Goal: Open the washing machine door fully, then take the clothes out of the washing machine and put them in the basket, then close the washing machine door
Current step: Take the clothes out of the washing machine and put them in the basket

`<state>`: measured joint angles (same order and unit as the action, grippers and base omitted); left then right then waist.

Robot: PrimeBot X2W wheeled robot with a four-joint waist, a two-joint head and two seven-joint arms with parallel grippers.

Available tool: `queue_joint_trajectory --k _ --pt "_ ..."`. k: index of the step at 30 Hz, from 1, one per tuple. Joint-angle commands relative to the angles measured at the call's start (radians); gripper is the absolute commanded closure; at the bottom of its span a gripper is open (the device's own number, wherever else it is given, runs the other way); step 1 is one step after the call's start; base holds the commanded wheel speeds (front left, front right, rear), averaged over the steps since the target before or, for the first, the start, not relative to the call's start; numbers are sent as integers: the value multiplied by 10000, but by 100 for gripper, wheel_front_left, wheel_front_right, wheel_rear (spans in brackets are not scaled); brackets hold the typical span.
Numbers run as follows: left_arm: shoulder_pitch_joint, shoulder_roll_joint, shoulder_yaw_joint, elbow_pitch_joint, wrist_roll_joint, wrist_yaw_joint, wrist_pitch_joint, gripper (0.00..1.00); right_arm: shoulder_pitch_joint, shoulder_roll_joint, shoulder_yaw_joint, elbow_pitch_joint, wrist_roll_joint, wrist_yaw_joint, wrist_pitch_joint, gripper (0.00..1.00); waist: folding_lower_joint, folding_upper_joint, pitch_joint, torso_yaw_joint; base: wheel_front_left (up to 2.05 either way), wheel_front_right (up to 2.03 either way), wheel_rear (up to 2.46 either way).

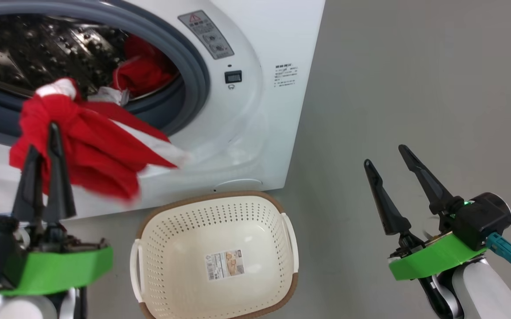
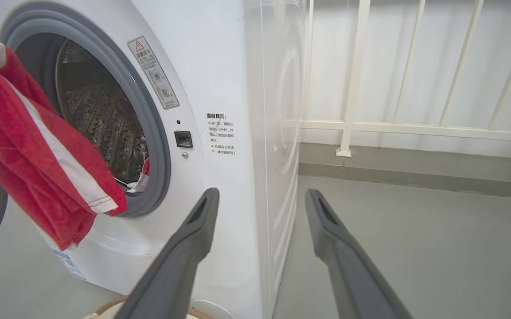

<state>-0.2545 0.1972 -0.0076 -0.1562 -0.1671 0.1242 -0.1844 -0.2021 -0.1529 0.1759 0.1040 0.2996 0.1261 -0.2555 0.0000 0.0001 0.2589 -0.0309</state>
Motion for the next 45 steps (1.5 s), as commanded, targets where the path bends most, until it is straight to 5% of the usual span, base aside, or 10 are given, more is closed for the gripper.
queue_joint_trajectory --k 1,6,14,20,45 --pt "54 214 268 -447 131 80 57 100 88 -13 147 -212 11 46 -63 0 0 -1 -141 96 0 0 0" --pt "755 -157 -159 -997 -47 117 458 100 189 -22 69 -273 -3 46 -63 0 0 -1 -140 206 0 0 0" --pt "959 -612 -616 298 -582 -26 887 100 46 -107 111 -334 -24 46 -63 0 0 -1 252 302 0 0 0" --pt "630 -789 -755 1771 -920 -142 992 100 -105 -130 184 -362 -32 46 -63 0 0 -1 624 213 0 0 0" --pt "-3206 -1392 -943 10131 -3305 -1873 1119 100 -948 -6 175 -418 -102 46 -63 0 0 -1 2524 -126 0 0 0"
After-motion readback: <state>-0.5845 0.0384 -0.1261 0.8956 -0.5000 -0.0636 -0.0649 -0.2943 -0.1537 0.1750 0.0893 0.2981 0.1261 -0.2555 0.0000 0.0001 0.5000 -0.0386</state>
